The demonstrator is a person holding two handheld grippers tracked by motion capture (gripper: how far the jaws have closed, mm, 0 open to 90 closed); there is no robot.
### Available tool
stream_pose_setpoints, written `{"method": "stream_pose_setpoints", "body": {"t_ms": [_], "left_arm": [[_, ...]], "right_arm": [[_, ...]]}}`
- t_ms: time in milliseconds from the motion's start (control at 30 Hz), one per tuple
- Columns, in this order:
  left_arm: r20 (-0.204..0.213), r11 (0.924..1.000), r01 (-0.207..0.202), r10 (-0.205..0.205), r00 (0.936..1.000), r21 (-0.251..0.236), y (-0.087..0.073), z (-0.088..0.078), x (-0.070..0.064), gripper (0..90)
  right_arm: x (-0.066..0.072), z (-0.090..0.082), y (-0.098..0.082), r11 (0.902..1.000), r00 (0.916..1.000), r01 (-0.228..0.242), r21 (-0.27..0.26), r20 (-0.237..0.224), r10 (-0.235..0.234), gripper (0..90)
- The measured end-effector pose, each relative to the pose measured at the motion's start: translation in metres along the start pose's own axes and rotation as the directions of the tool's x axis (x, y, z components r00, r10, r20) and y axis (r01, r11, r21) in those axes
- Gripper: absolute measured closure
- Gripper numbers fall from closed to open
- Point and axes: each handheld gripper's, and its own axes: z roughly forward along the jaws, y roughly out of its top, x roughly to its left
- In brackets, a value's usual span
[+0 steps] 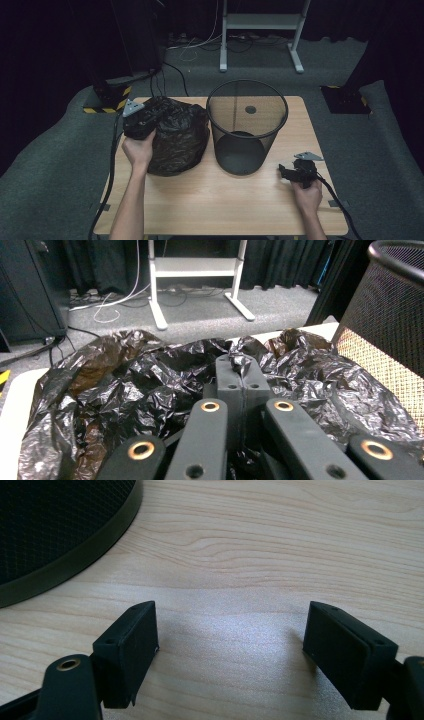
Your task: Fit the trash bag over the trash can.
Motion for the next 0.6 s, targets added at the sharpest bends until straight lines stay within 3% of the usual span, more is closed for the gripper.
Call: {"method": "stream_pose_setpoints", "body": {"t_ms": [500, 600], "left_arm": [[0.002, 0.9986, -0.012, 0.012, 0.9999, -0.052, 0.033, -0.02, 0.0, 90.0], [0.001, 0.9966, -0.012, 0.012, 0.9999, -0.082, 0.042, -0.028, 0.0, 90.0]], "right_arm": [[0.0, 0.0, 0.0, 1.0, 1.0, 0.0, 0.0, -0.001, 0.0, 21.6], [0.0, 0.0, 0.0, 1.0, 1.0, 0.001, 0.0, -0.001, -0.001, 21.6]]}}
